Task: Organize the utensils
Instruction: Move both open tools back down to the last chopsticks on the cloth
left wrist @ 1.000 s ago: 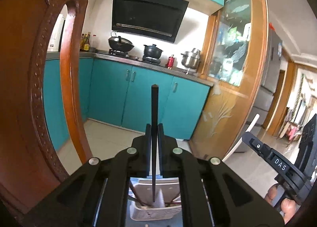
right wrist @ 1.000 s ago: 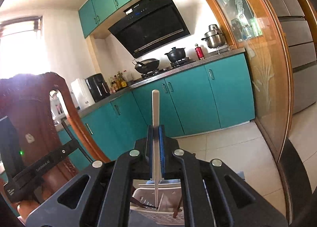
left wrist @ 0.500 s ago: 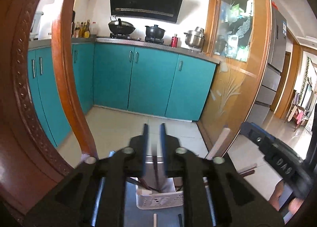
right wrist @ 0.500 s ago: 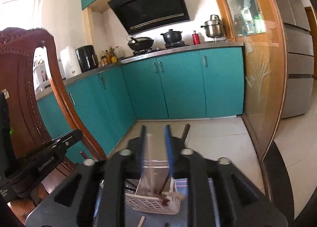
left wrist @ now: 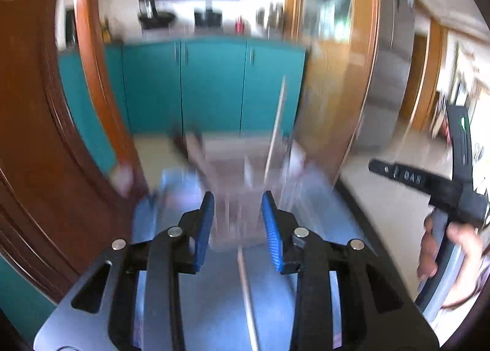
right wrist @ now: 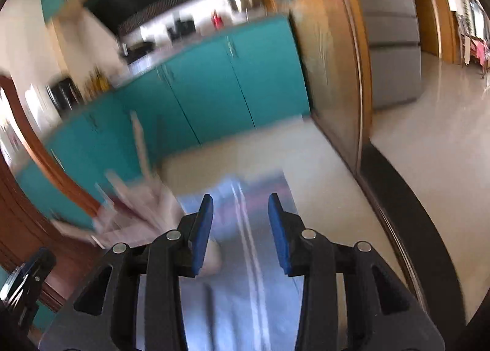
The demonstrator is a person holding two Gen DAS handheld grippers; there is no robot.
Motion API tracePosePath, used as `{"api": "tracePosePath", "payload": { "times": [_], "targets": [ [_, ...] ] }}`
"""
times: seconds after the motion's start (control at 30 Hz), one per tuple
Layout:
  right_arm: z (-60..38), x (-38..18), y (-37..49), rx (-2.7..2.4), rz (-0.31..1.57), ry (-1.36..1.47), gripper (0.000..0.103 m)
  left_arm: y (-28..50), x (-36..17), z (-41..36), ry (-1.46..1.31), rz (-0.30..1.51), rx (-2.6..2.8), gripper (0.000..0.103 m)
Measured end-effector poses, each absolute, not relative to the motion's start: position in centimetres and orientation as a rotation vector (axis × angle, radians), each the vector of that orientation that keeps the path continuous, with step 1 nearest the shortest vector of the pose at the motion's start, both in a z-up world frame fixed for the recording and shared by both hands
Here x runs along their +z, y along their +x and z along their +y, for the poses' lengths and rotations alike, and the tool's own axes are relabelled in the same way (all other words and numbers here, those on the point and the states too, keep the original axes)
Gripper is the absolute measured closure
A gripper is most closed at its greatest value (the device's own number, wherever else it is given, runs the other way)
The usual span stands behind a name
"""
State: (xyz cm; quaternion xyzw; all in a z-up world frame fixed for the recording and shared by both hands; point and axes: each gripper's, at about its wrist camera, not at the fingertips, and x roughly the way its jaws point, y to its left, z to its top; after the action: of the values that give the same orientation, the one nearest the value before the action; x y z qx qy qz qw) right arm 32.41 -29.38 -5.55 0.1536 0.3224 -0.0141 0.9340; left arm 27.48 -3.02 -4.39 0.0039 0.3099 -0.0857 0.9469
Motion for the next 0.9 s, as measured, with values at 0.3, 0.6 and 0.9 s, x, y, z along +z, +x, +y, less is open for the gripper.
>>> {"api": "tracePosePath", "payload": {
  "times": [0.3, 0.6, 0.9],
  "targets": [
    [-20.7, -17.9, 35.5, 0.282, 1.016, 0.213, 0.066, 32.0, -14.9, -0.8, -0.079, 1.033, -0.009, 0.059],
    [-18.0, -19.2, 35.9, 0.188, 1.045, 0.037, 0.093, 32.5, -17.4, -0.6, -0.015, 1.089, 0.040, 0.045],
    [-21.8, -18.7, 38.2, 0.133, 1.068, 0.130, 0.093, 32.4, -17.5, -4.1, 0.041, 1.088, -0.091, 0.032]
  ]
}}
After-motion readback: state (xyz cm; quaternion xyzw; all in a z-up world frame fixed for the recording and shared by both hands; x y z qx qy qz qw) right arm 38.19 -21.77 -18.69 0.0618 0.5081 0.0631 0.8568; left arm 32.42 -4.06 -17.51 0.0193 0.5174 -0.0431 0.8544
